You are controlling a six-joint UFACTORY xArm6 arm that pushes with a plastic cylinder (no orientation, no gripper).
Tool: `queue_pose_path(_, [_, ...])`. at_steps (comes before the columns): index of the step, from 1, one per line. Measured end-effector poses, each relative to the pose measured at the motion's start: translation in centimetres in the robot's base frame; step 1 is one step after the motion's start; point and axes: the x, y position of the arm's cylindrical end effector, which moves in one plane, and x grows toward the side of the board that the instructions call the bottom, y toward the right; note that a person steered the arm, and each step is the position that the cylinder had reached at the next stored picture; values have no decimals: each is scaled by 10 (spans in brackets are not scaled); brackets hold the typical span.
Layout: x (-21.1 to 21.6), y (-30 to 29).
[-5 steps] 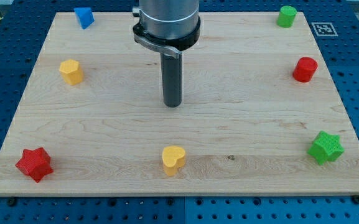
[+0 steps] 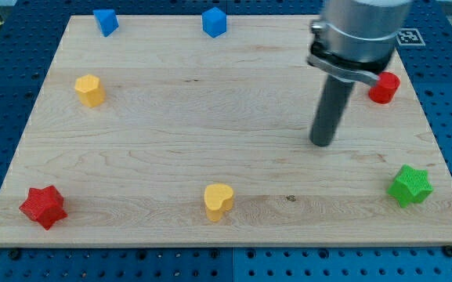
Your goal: Move your arm towards the bottom right
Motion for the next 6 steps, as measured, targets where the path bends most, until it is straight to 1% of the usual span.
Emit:
queue_pose_path(1, [17,40])
queue_pose_path(2, [25,92])
queue_pose_path(3, [25,123])
queue_pose_path(5, [75,131])
queue_pose_path(6, [92,131])
